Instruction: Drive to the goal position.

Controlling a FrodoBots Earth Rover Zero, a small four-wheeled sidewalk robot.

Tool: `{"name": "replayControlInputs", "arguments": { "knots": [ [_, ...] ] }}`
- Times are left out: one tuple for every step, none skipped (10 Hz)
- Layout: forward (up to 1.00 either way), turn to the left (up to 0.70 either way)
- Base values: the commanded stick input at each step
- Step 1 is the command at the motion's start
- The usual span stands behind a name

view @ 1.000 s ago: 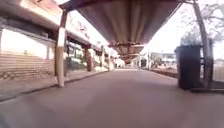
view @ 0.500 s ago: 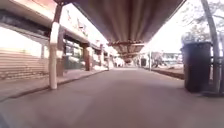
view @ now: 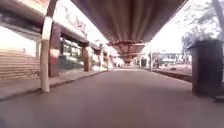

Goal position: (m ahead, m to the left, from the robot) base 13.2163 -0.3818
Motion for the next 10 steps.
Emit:
{"name": "replayControlInputs", "arguments": {
  "knots": [
    [0.70,0.00],
    [0.70,0.00],
    [0.70,0.00],
    [0.70,0.00],
    [0.70,0.00],
    [0.70,0.00],
    [0.70,0.00],
    [0.70,0.00],
    [0.70,0.00],
    [0.70,0.00]
  ]
}}
